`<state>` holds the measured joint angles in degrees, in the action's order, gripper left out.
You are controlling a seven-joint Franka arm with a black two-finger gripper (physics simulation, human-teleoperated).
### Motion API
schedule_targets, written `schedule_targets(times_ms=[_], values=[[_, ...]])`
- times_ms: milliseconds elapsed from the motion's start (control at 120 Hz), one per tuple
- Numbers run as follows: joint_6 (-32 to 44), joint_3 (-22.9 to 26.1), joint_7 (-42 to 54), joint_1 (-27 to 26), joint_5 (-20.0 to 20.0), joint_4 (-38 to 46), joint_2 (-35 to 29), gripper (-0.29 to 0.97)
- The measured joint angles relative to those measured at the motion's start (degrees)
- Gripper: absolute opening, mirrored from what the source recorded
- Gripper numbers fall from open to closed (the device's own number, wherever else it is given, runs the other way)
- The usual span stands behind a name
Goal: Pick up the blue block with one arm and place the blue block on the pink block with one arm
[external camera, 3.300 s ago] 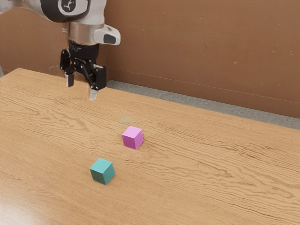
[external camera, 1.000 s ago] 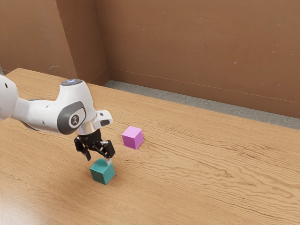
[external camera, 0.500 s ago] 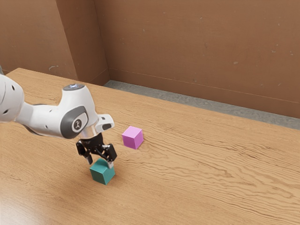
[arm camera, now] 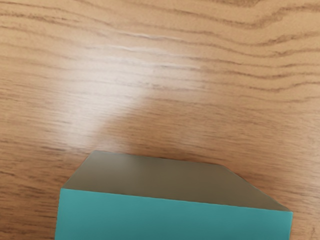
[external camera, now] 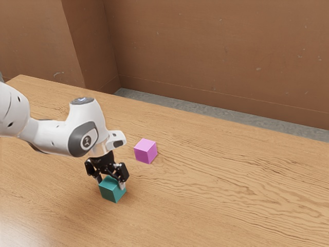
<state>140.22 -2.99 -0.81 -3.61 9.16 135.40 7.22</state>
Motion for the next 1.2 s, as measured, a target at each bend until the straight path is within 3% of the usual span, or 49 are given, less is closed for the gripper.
schedule_targets(times_ms=[458,708,842,1025,1200], values=[[1.2,0.0,0.0,0.0,0.9,0.0,2.2,0.68],[1.5,0.4,-0.3,-0.2,0.6,-0.1,2.0,0.42],[1.6,0.4,-0.6,-0.2,0.2,-0.3,1.6,0.42],[0.9,0.5,-0.9,-0.3,-4.2,-5.7,0.4,0.40],[-2.0,0.7,-1.1,-0.1,-8.4,-16.4,4.5,0.37]])
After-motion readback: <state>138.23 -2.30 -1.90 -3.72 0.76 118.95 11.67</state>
